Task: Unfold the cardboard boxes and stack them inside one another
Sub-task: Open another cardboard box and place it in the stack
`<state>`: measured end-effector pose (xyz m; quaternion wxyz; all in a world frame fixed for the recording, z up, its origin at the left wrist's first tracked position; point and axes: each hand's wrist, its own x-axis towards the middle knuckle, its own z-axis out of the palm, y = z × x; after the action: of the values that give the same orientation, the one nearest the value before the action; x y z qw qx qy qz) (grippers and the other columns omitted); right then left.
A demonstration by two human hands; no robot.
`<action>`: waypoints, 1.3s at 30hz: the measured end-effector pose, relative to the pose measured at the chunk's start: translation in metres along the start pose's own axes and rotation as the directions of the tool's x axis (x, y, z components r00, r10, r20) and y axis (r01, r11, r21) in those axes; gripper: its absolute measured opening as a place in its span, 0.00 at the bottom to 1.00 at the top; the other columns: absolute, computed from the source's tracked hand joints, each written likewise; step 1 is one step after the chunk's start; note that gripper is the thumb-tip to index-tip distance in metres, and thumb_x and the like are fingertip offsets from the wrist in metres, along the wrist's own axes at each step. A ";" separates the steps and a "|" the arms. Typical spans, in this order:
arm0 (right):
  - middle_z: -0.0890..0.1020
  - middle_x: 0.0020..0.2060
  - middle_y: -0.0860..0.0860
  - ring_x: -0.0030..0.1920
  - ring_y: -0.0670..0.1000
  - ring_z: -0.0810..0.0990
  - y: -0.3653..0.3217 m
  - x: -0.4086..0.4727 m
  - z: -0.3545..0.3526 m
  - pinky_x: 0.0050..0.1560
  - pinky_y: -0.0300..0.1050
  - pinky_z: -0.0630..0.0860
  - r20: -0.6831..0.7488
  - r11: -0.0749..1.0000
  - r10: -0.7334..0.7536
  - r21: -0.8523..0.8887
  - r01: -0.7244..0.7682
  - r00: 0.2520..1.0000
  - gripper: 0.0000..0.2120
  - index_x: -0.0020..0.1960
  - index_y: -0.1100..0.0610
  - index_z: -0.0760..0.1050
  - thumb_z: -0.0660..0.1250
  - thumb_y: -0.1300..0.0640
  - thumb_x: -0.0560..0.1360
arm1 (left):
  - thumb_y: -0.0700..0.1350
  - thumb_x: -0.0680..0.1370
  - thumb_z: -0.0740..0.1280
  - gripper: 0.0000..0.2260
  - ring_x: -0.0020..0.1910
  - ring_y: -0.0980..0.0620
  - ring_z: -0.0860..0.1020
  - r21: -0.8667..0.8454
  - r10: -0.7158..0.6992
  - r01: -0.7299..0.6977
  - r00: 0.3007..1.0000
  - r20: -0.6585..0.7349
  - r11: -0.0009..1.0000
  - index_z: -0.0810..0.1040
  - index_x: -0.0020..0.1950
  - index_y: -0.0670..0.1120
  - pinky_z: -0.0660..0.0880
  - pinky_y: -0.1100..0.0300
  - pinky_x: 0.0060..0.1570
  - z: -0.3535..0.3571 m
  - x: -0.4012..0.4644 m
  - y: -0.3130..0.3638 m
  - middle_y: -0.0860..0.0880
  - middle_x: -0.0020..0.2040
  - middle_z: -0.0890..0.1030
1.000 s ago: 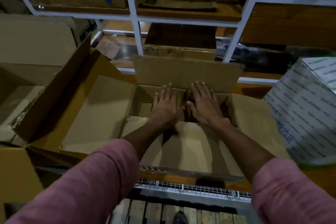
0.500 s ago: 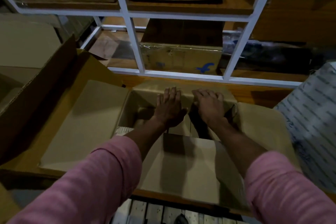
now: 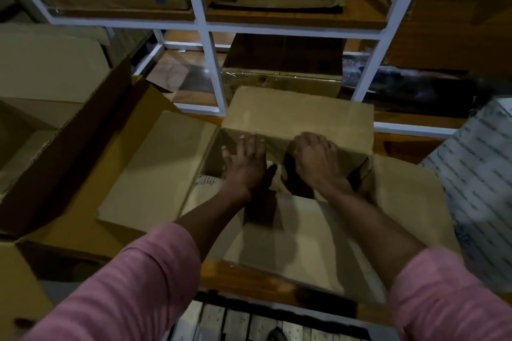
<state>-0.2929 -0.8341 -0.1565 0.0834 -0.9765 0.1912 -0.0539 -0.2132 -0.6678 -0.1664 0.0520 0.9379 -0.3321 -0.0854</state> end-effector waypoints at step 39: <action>0.77 0.64 0.47 0.63 0.50 0.75 -0.109 -0.180 -0.092 0.66 0.51 0.73 0.655 0.969 0.043 0.158 -0.192 0.754 0.16 0.67 0.46 0.76 0.64 0.43 0.81 | 0.54 0.85 0.58 0.17 0.58 0.50 0.77 -0.219 0.251 -0.144 0.746 0.617 0.965 0.77 0.68 0.48 0.73 0.54 0.54 -0.111 -0.193 -0.031 0.49 0.62 0.79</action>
<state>-0.4319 -0.6792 -0.0592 0.2524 -0.9060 0.2050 0.2710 -0.3203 -0.5171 -0.0385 0.0182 0.8047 -0.4198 -0.4194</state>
